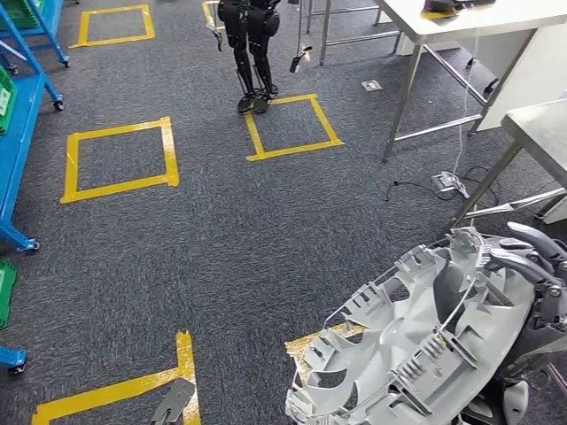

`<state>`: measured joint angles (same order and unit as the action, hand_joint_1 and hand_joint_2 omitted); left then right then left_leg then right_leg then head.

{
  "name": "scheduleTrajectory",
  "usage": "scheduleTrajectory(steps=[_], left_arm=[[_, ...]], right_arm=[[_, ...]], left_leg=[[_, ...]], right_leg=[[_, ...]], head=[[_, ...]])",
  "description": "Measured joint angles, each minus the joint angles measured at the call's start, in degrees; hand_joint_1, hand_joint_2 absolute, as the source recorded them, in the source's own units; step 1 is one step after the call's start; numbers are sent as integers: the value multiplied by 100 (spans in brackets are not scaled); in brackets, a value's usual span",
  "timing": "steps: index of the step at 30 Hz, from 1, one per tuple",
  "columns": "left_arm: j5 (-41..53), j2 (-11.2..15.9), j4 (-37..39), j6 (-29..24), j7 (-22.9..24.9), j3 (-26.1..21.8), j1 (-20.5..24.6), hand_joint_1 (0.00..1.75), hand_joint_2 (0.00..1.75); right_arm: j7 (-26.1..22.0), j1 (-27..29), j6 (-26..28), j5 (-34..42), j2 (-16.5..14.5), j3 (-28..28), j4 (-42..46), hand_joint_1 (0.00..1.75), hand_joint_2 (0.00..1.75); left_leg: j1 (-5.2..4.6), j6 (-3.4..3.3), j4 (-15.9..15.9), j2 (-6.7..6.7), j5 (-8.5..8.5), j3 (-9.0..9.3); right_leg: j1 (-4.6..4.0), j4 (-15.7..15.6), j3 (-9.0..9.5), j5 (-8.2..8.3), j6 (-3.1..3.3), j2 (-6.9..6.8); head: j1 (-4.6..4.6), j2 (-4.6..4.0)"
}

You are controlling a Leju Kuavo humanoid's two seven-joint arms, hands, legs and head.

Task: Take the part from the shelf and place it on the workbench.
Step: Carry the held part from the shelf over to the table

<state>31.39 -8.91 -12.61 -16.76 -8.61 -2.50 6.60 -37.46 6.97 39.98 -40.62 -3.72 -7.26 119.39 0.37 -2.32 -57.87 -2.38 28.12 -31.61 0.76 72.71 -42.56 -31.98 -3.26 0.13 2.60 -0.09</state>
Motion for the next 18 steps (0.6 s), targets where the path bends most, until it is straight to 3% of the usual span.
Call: scheduleTrajectory(steps=[1, 3, 5, 7, 8, 10, 12, 14, 15, 16, 18], left_arm=[[0, -1, -1, -1, 0, -1, 4, 0, 175], [0, -8, -1, -4, 0, -1, 13, 0, 175], [0, -9, -1, -8, 0, -2, 14, 0, 175], [0, -13, -1, -11, 0, -3, 17, 0, 175], [0, -16, -1, -11, 0, -3, 24, 0, 175], [1, -20, -2, -13, -1, -3, 34, 0, 175], [2, -19, -1, -13, -2, -3, 18, 0, 175], [1, -14, -1, -13, -1, -3, -9, 0, 175], [0, -11, -1, -13, -1, -3, -16, 0, 175], [0, -8, -1, -14, 0, -3, -17, 0, 175], [0, -3, -1, -14, 0, -3, -12, 0, 175]], right_arm=[[0, 2, 0, 1, 0, 1, -2, 175, 175], [-3, -5, -1, -1, 0, 2, -4, 175, 175], [-9, -16, -4, -2, -4, 2, -4, 175, 175], [-13, -9, -7, -1, -9, 5, -3, 175, 175], [-14, -1, -7, -1, -10, 7, -3, 175, 175], [-15, -3, -6, -1, -17, 7, -3, 175, 175], [-17, -10, -7, -2, -26, 4, -3, 175, 175], [-17, -5, -8, -2, -32, 3, -4, 175, 175], [-17, -3, -9, -2, -34, 4, -5, 175, 175], [-17, -2, -8, -2, -37, 4, -5, 175, 175], [-17, -3, -7, -2, -41, 4, -5, 175, 175]], left_leg=[[-2, 6, -1, -78, 6, 4], [-22, 33, -7, -202, 28, 21], [-52, 77, -18, -305, 50, 32], [-62, 125, -19, -420, 61, 47], [-52, 154, -35, -415, 87, 56], [-25, 207, -281, -175, 275, -25], [-5, 234, -982, 128, 647, -330], [-3, 241, -1627, 198, 860, -638], [-3, 237, -1679, 206, 801, -676], [-2, 226, -1499, 228, 632, -609], [14, 195, -757, 450, 210, -298]], right_leg=[[-4, -254, 152, 151, 8, -44], [-44, -1044, 614, 441, 48, -288], [-93, -1479, 868, 528, 122, -449], [-109, -1516, 869, 534, 199, -349], [-101, -1528, 867, 549, 230, -285], [-70, -1557, 876, 580, 294, -158], [-58, -1562, 878, 593, 334, -22], [-65, -1556, 878, 596, 347, 145], [-67, -1549, 879, 597, 347, 231], [-66, -1538, 880, 597, 345, 317], [-63, -1503, 871, 591, 327, 475]], head=[[1, 0], [1, 0], [-6, 0], [-9, 0], [-6, 0], [-18, 0], [-37, 0], [-42, 0], [-41, 0], [-41, 0], [-40, 0]])
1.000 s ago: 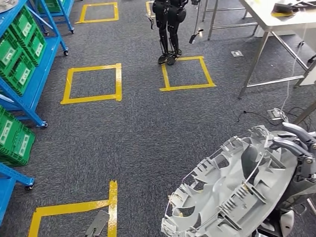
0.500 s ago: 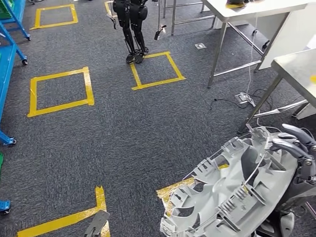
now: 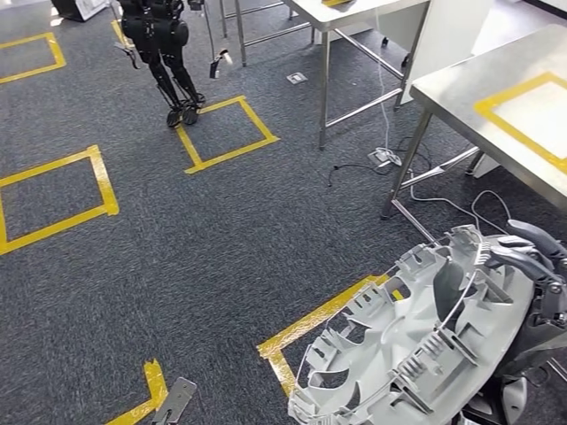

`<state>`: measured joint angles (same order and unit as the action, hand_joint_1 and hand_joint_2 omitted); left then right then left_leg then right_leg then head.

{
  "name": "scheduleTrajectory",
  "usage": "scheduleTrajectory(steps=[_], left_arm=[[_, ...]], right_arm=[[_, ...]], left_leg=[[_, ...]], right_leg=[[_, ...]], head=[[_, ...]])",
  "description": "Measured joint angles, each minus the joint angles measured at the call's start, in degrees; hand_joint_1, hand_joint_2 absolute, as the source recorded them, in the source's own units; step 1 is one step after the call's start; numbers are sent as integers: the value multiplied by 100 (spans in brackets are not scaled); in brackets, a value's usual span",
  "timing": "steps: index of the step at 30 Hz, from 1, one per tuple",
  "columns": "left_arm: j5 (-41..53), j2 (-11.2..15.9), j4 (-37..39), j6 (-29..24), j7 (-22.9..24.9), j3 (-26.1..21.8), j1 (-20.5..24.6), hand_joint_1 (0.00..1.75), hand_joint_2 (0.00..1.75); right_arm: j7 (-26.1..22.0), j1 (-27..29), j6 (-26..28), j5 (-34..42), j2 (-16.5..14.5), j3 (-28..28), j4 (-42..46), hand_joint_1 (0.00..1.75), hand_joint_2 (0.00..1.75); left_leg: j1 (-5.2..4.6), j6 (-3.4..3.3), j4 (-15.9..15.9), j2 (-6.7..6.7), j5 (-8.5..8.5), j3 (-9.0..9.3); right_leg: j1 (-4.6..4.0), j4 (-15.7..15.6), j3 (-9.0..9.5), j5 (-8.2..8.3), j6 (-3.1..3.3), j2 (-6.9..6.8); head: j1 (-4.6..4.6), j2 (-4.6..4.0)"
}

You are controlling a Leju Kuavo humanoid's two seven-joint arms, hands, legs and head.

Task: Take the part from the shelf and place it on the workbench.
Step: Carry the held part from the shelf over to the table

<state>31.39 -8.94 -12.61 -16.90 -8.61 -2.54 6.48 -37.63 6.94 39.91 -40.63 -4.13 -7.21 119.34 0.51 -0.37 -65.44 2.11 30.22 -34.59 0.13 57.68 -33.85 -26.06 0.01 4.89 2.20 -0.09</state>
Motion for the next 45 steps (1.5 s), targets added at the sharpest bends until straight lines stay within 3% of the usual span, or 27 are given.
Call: scheduleTrajectory(steps=[2, 3, 5, 7, 9, 11, 12, 13, 14, 17, 18, 20, 22, 24, 26, 27, 28, 29, 31, 33, 35, 36, 38, 40, 42, 43, 45], left_arm=[[0, 3, 0, 0, 1, 0, 0, 0, 175], [-1, 3, 0, 0, 1, 0, 0, 0, 175], [1, -1, -1, -2, 2, -2, 9, 0, 175], [10, -9, -2, -4, 2, -4, 23, 0, 175], [23, -15, -1, -3, 3, -4, 14, 0, 175], [32, -8, 0, -2, 6, -5, -4, 0, 175], [37, -5, 0, -2, 8, -6, -6, 0, 175], [41, -6, 0, -2, 10, -7, -2, 0, 175], [46, -10, 0, -2, 12, -7, 4, 0, 175], [54, -15, 0, -1, 25, -7, 14, 0, 175], [54, -14, 0, 4, 40, -7, 15, 0, 175], [53, -20, -1, 23, 78, -7, 20, 0, 175], [54, -27, -2, 39, 102, -7, 32, 0, 175], [56, -30, -2, 43, 109, -7, 27, 0, 175], [57, -30, -1, 39, 110, -9, -5, 0, 175], [57, -28, -1, 34, 110, -11, -18, 0, 175], [57, -26, 0, 30, 111, -14, -23, 0, 175], [57, -22, -1, 26, 113, -18, -21, 0, 175], [55, -16, -1, 25, 114, -30, -14, 0, 175], [51, -14, -1, 25, 114, -48, -13, 0, 175], [46, -19, -2, 21, 115, -78, -8, 0, 175], [45, -23, -2, 18, 115, -94, -1, 0, 175], [46, -35, -2, 11, 116, -117, 8, 0, 175], [50, -44, -2, 2, 120, -131, -10, 0, 175], [61, -40, -1, -17, 123, -139, -28, 0, 175], [69, -39, 0, -26, 123, -141, -26, 0, 175], [86, -44, -1, -41, 124, -143, -11, 0, 175]], right_arm=[[0, -6, -1, 0, -2, 0, 0, 175, 175], [0, -4, -1, 0, -2, 0, 0, 175, 175], [0, 8, -1, -3, -3, 1, 0, 175, 175], [0, -2, 0, -15, -3, 2, 0, 175, 175], [-1, -27, 1, -28, -3, -2, -1, 175, 175], [-1, -33, -1, -31, -3, -3, -10, 175, 175], [-1, -31, -1, -31, -3, -2, -16, 175, 175], [-2, -31, -2, -30, -3, -1, -22, 175, 175], [-6, -32, -2, -29, -3, -1, -26, 175, 175], [-25, -55, -2, -23, -15, -2, -26, 175, 175], [-27, -61, -2, -21, -23, -1, -26, 175, 175], [-26, -56, -2, -20, -38, 2, -26, 175, 175], [-24, -56, -1, -21, -58, 5, -24, 175, 175], [-25, -66, -1, -22, -91, 4, -23, 175, 175], [-25, -65, -2, -20, -110, 2, -27, 175, 175], [-25, -61, -2, -18, -114, 2, -28, 175, 175], [-25, -59, -2, -14, -117, 3, -30, 175, 175], [-25, -58, -2, -8, -121, 3, -31, 175, 175], [-26, -60, -2, 7, -135, 5, -31, 175, 175], [-34, -61, -2, 30, -157, 7, -32, 175, 175], [-44, -47, -2, 63, -174, 10, -31, 175, 175], [-47, -35, -1, 76, -176, 12, -31, 175, 175], [-54, -39, -1, 88, -181, 15, -31, 175, 175], [-65, -51, -1, 94, -193, 15, -32, 175, 175], [-83, -43, -2, 78, -203, 16, -41, 175, 175], [-91, -37, -2, 53, -204, 19, -48, 175, 175], [-99, -28, -2, -2, -205, 23, -61, 175, 175]], left_leg=[[19, -16, 540, 241, -179, 216], [16, -24, 608, 281, -167, 237], [4, -70, 653, 160, -193, 240], [11, -136, 708, 6, -233, 252], [5, -169, 733, -165, -246, 255], [-5, -179, 730, -349, -240, 248], [-6, -179, 729, -436, -235, 247], [-6, -175, 728, -515, -229, 248], [-5, -165, 727, -586, -220, 255], [-43, -97, 715, -760, -180, 281], [-60, -69, 712, -815, -171, 289], [-65, -11, 711, -918, -156, 307], [-37, 48, 568, -732, -32, 269], [-11, 83, 7, -389, 292, 33], [-9, 89, -741, -266, 589, -323], [-11, 83, -923, -253, 597, -423], [-12, 69, -897, -238, 494, -430], [-12, 47, -620, -198, 283, -320], [2, -5, 160, 54, -114, 10], [8, -29, 593, 250, -229, 192], [-3, -53, 653, 187, -219, 212], [1, -81, 682, 118, -235, 219], [17, -135, 741, -35, -271, 236], [7, -161, 753, -196, -272, 238], [2, -165, 749, -334, -258, 237], [4, -160, 746, -378, -251, 240], [9, -138, 742, -435, -234, 255]], right_leg=[[9, 42, -53, 5, -53, 145], [20, 49, -87, 20, -92, 211], [51, 47, -157, 46, -168, 295], [40, 234, -292, -79, -213, 54], [32, 846, -594, -401, -246, -310], [55, 1500, -900, -638, -286, -431], [65, 1589, -933, -622, -301, -452], [73, 1458, -851, -511, -310, -481], [76, 1117, -656, -335, -311, -547], [28, 128, -95, -62, -248, -903], [5, 43, -49, -70, -208, -934], [-3, 35, -55, -48, -122, -794], [21, 8, -54, -17, -54, -663], [40, -5, -47, -2, -2, -532], [32, -3, -46, -1, 22, -368], [26, -1, -44, 0, 25, -277], [21, 3, -40, 1, 24, -184], [20, 8, -34, 1, 23, -93], [16, 34, -40, -1, 6, 64], [26, 56, -84, 8, -50, 205], [50, 44, -143, 36, -133, 333], [51, 60, -178, 26, -164, 295], [30, 331, -346, -144, -207, -7], [29, 1024, -678, -493, -244, -345], [55, 1579, -936, -672, -289, -439], [71, 1566, -915, -608, -305, -457], [98, 943, -554, -269, -317, -509]], head=[[6, 0], [6, 0], [4, 0], [24, 0], [45, 0], [49, 0], [50, 0], [51, 0], [51, 0], [45, 0], [41, 0], [39, 0], [26, 0], [3, 0], [-4, 0], [-3, 0], [-3, 0], [-3, 0], [-2, 0], [0, 0], [1, 0], [3, 0], [34, 0], [61, 0], [62, 0], [62, 0], [63, 0]])
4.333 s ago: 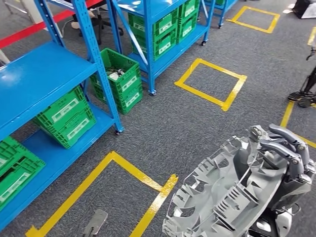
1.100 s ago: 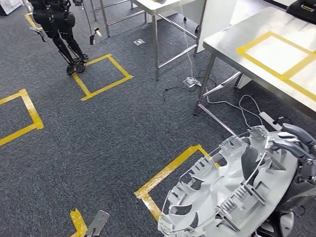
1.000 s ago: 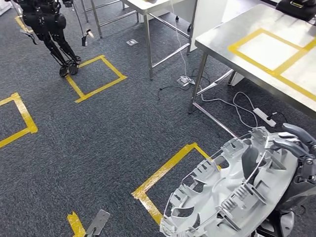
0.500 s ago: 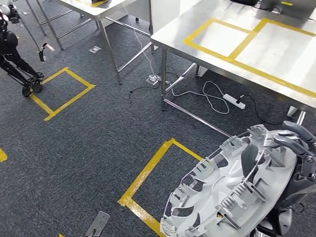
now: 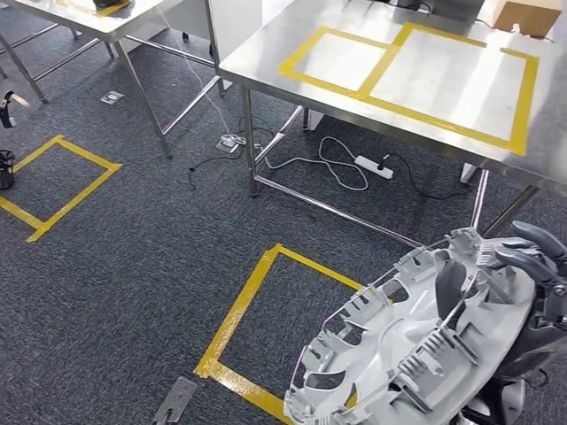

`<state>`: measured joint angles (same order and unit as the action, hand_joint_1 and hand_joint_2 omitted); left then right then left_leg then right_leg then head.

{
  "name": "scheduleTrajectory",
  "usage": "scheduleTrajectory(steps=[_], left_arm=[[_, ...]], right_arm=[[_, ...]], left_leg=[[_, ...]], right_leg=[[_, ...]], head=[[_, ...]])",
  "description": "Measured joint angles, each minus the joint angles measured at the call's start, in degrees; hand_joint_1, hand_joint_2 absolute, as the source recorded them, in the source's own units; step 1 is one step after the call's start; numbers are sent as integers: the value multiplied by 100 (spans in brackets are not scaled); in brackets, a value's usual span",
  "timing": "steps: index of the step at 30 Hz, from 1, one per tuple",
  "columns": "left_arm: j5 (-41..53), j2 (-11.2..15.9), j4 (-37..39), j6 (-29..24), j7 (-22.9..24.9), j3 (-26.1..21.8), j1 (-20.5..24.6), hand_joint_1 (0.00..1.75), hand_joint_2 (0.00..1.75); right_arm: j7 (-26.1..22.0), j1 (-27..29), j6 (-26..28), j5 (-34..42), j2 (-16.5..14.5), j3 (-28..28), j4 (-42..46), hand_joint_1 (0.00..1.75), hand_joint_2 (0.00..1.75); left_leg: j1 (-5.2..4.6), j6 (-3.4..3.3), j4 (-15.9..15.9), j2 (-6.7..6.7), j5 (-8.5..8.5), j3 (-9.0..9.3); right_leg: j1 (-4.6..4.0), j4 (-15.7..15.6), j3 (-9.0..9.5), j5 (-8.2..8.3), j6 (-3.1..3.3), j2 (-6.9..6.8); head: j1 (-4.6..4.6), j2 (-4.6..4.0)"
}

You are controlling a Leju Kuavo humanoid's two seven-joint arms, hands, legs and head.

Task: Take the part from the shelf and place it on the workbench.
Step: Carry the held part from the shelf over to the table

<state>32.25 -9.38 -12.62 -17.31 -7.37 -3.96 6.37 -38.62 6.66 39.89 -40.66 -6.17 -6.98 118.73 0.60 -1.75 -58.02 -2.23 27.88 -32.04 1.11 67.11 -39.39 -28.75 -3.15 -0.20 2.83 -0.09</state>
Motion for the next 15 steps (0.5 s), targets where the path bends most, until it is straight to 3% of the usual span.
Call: scheduleTrajectory(steps=[2, 3, 7, 9, 11, 12, 13, 14, 15], left_arm=[[14, -4, -1, -20, -1, -2, 10, 0, 175], [23, -3, -1, -30, -1, -5, 11, 0, 175], [59, -4, -1, -55, -2, -23, 16, 0, 175], [68, -4, -2, -63, -2, -26, 20, 0, 175], [66, -1, -1, -68, -2, -29, 2, 0, 175], [65, 2, -1, -68, -2, -30, -14, 0, 175], [64, 5, 0, -68, -2, -30, -27, 0, 175], [63, 8, 1, -68, -2, -30, -34, 0, 175], [62, 10, 0, -68, -2, -30, -36, 0, 175]], right_arm=[[-1, 1, 0, -20, -2, 1, -7, 175, 175], [0, 1, 0, -18, -4, 1, -9, 175, 175], [5, 10, 0, 3, -20, 11, -18, 175, 175], [8, 9, 0, 2, -29, 21, -19, 175, 175], [10, 14, 0, 2, -36, 32, -20, 175, 175], [11, 20, 0, 2, -36, 35, -23, 175, 175], [14, 24, 0, 2, -36, 38, -27, 175, 175], [17, 27, 0, 2, -36, 40, -33, 175, 175], [20, 29, 0, 2, -36, 42, -38, 175, 175]], left_leg=[[-14, 48, -12, -20, 22, 7], [-21, 79, -17, -24, 29, 7], [0, 211, -64, -17, 79, 0], [14, 256, -474, 79, 311, -177], [14, 272, -1254, 149, 642, -559], [14, 274, -1555, 157, 715, -724], [14, 270, -1672, 161, 677, -807], [13, 259, -1559, 165, 523, -784], [13, 241, -1245, 169, 290, -664]], right_leg=[[-9, -701, 415, 188, 28, -70], [-22, -869, 518, 197, 55, -92], [-38, -937, 567, 181, 204, -55], [-20, -963, 602, 178, 278, -32], [-30, -961, 625, 149, 324, -2], [-37, -960, 642, 136, 338, 20], [-42, -958, 664, 122, 344, 48], [-45, -956, 693, 106, 342, 76], [-46, -954, 728, 85, 334, 102]], head=[[-1, 0], [-3, 0], [-12, 0], [-33, 0], [-49, 0], [-49, 0], [-49, 0], [-49, 0], [-49, 0]])
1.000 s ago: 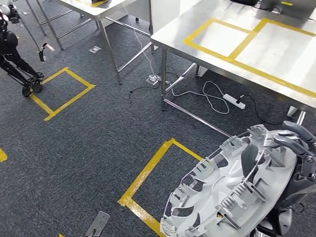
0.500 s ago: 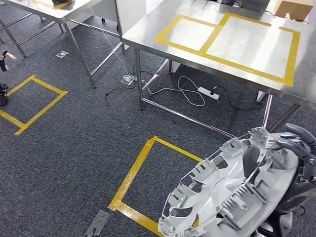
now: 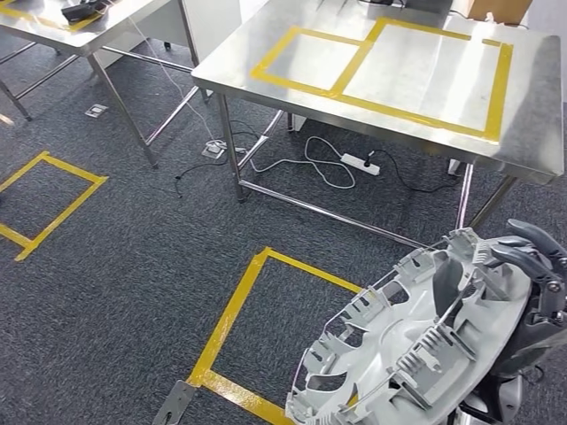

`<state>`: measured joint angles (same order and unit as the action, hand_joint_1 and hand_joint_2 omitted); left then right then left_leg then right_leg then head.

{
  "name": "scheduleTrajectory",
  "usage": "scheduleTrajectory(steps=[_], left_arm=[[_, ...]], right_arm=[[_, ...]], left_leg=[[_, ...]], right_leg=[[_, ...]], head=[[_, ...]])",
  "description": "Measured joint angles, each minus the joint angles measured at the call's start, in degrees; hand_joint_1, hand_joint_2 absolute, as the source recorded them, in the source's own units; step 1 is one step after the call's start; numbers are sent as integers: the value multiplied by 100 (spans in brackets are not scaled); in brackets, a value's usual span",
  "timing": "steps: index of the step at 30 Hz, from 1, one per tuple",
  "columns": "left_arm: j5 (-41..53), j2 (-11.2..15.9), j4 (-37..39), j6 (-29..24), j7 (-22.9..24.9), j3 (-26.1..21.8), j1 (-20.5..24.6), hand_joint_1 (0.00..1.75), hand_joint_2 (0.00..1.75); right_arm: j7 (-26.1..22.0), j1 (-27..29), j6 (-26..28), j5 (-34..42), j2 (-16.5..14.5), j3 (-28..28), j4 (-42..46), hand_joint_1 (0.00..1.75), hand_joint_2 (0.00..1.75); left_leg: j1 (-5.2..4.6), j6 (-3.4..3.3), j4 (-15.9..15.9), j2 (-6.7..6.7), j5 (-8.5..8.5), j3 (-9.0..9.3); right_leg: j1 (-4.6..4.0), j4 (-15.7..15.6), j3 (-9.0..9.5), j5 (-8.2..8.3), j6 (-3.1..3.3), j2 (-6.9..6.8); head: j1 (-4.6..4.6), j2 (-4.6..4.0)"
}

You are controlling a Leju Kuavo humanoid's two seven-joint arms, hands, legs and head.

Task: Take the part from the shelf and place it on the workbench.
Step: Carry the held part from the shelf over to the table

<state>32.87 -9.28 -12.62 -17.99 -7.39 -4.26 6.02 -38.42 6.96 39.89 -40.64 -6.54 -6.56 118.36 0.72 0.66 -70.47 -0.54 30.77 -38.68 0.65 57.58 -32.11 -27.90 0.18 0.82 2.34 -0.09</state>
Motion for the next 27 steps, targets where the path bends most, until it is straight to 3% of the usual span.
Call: scheduleTrajectory(steps=[1, 3, 6, 8, 9, 12, 13, 14, 16, 17, 19, 23, 25, 27], left_arm=[[0, 2, 0, -1, 0, 0, 1, 0, 175], [0, 4, 0, -2, 1, 0, 10, 0, 175], [-2, 3, 0, -4, 3, -1, 14, 0, 175], [-1, -1, -1, -7, 4, -3, 17, 0, 175], [0, -4, -2, -8, 4, -4, 24, 0, 175], [2, -9, -1, -10, 4, -4, 27, 0, 175], [2, -8, 0, -10, 4, -5, 23, 0, 175], [2, -7, 0, -9, 4, -5, 20, 0, 175], [2, -10, -1, -9, 4, -7, 19, 0, 175], [2, -10, -1, -9, 4, -8, 21, 0, 175], [2, -7, 0, -10, 4, -11, 26, 0, 175], [4, -10, -2, -12, 4, -37, 33, 0, 175], [4, -9, -2, -13, 4, -62, 37, 0, 175], [4, -8, -2, -13, 4, -79, 18, 0, 175]], right_arm=[[3, 1, 0, -1, 0, 1, -3, 175, 175], [9, 2, 0, -2, 0, 3, -4, 175, 175], [13, 8, -1, -2, 0, 8, -7, 175, 175], [14, 5, -1, -2, 0, 9, -8, 175, 175], [15, 1, 0, -2, 0, 9, -9, 175, 175], [19, 9, 0, -2, 0, 9, -19, 175, 175], [22, 14, 0, -2, 0, 10, -24, 175, 175], [25, 15, 0, -1, 0, 10, -28, 175, 175], [30, 13, 0, -1, 0, 11, -31, 175, 175], [30, 8, 0, -1, 0, 11, -33, 175, 175], [32, 2, -1, -1, 0, 13, -40, 175, 175], [37, 8, -1, -1, 0, 25, -45, 175, 175], [31, 5, -2, -2, 0, 25, -44, 175, 175], [30, 6, -2, -1, 0, 25, -48, 175, 175]], left_leg=[[-2, -23, 396, 15, -219, 164], [-15, -59, 1000, 45, -426, 427], [-32, -116, 1160, 55, -398, 487], [-14, -174, 1222, 49, -405, 538], [-1, -201, 1250, 44, -405, 565], [-2, -245, 1259, 30, -368, 593], [-2, -250, 1259, 27, -350, 607], [-1, -249, 1258, 28, -328, 631], [5, -222, 1258, 34, -266, 711], [-4, -193, 1252, 38, -227, 746], [-25, -127, 1241, 36, -170, 774], [-13, -1, 1140, 10, -55, 794], [-7, 30, 585, 14, 192, 543], [-10, 33, -202, 16, 445, 85]], right_leg=[[0, 3, 32, -24, -16, 19], [-18, 22, 58, -71, -70, 51], [-17, 7, 50, -97, -169, 64], [-8, 146, -19, -201, -225, 31], [-5, 385, -146, -318, -246, 9], [5, 1513, -820, -684, -295, -25], [8, 1698, -971, -663, -308, -28], [14, 1646, -1005, -519, -316, -33], [34, 959, -760, -27, -320, -67], [31, 572, -571, 146, -315, -93], [16, 138, -339, 217, -258, -119], [5, 68, -234, 114, -80, -81], [11, 49, -153, 71, -1, -83], [-9, 50, -92, 12, 42, -72]], head=[[0, 0], [1, 0], [3, 0], [23, 0], [36, 0], [56, 0], [55, 0], [56, 0], [58, 0], [61, 0], [52, 0], [11, 0], [-18, 0], [-31, 0]])
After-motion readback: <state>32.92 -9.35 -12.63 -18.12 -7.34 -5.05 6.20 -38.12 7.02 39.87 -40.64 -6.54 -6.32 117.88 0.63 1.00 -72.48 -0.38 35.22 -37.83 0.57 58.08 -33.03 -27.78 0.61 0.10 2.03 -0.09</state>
